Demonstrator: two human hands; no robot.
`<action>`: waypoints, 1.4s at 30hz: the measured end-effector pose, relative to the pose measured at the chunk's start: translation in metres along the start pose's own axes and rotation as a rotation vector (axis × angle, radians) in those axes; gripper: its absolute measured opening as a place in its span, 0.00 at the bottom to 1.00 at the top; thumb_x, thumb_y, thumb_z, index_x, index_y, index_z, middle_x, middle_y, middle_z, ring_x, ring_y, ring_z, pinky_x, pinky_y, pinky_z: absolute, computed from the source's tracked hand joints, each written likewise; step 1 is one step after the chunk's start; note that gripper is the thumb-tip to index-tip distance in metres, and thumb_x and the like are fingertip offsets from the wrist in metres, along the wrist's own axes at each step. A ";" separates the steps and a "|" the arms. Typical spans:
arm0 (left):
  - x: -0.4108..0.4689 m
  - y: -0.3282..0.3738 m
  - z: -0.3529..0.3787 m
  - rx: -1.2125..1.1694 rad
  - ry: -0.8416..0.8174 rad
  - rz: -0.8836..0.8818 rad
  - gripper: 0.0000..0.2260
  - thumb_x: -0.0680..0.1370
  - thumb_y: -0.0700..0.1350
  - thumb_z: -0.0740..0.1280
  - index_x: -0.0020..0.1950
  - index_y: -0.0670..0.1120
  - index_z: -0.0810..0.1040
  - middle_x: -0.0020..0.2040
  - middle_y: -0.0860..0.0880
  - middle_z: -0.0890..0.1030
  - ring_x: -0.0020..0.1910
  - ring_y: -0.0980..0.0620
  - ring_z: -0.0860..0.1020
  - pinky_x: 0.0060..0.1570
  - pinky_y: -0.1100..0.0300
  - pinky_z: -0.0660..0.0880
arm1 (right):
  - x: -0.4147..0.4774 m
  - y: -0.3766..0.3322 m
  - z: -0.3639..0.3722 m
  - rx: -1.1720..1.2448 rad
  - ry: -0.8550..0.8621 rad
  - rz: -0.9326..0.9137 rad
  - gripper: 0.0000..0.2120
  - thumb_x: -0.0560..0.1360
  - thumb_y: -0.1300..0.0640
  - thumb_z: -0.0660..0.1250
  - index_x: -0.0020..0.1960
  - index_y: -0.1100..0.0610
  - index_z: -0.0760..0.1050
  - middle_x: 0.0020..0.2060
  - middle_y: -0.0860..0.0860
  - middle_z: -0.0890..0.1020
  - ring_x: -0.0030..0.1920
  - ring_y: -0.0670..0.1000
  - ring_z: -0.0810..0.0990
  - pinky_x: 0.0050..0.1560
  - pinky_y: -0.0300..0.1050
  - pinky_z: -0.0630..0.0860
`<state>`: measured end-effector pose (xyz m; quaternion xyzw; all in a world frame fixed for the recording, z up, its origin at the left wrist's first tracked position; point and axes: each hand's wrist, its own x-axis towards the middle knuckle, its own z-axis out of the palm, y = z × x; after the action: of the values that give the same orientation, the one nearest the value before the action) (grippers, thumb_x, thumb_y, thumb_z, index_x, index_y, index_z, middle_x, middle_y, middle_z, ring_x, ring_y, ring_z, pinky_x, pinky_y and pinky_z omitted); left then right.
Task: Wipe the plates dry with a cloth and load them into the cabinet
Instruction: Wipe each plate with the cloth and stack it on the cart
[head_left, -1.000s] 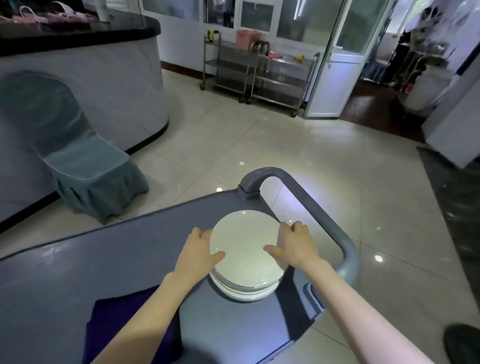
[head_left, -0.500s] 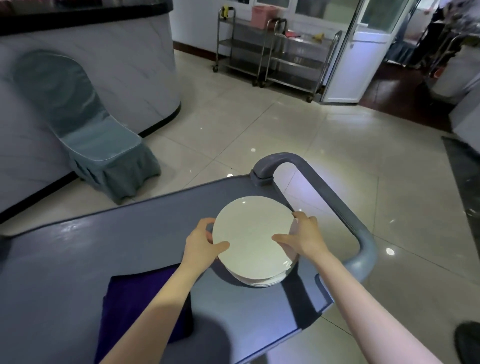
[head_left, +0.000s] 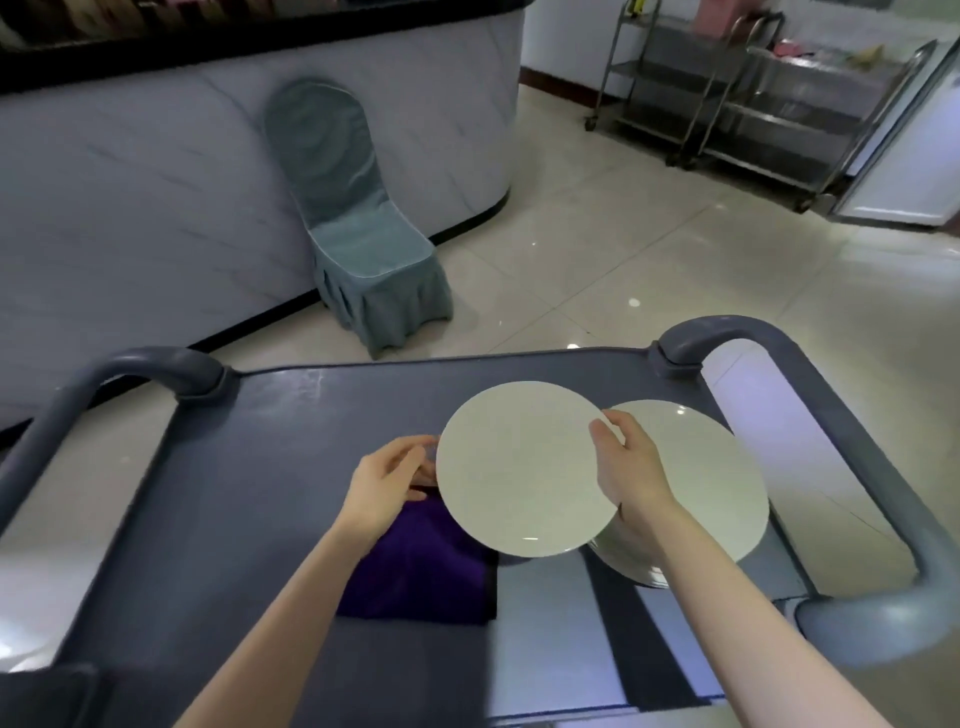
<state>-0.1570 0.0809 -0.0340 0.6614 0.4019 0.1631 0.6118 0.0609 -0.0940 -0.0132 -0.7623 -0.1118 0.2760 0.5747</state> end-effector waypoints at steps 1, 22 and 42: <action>0.004 -0.012 -0.007 0.151 0.064 0.010 0.11 0.83 0.43 0.62 0.61 0.50 0.81 0.49 0.51 0.86 0.52 0.51 0.83 0.50 0.62 0.77 | 0.001 0.001 0.006 0.005 -0.013 0.000 0.07 0.81 0.54 0.62 0.52 0.49 0.78 0.44 0.47 0.85 0.41 0.47 0.84 0.38 0.39 0.77; 0.030 -0.057 -0.064 0.982 -0.156 0.161 0.08 0.81 0.49 0.62 0.44 0.49 0.67 0.42 0.53 0.76 0.43 0.47 0.75 0.41 0.55 0.66 | -0.007 -0.005 0.054 -0.087 -0.082 -0.020 0.06 0.79 0.52 0.65 0.49 0.44 0.81 0.43 0.39 0.85 0.43 0.41 0.84 0.43 0.40 0.76; -0.031 0.065 -0.076 0.477 -0.266 0.329 0.04 0.77 0.44 0.61 0.43 0.50 0.74 0.36 0.56 0.78 0.34 0.56 0.76 0.36 0.60 0.73 | -0.041 -0.001 0.129 0.000 0.021 -0.040 0.13 0.82 0.56 0.63 0.40 0.58 0.79 0.36 0.51 0.80 0.36 0.49 0.75 0.41 0.45 0.72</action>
<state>-0.2088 0.1147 0.0506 0.8578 0.2330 0.0731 0.4522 -0.0433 -0.0080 -0.0242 -0.7628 -0.1211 0.2564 0.5812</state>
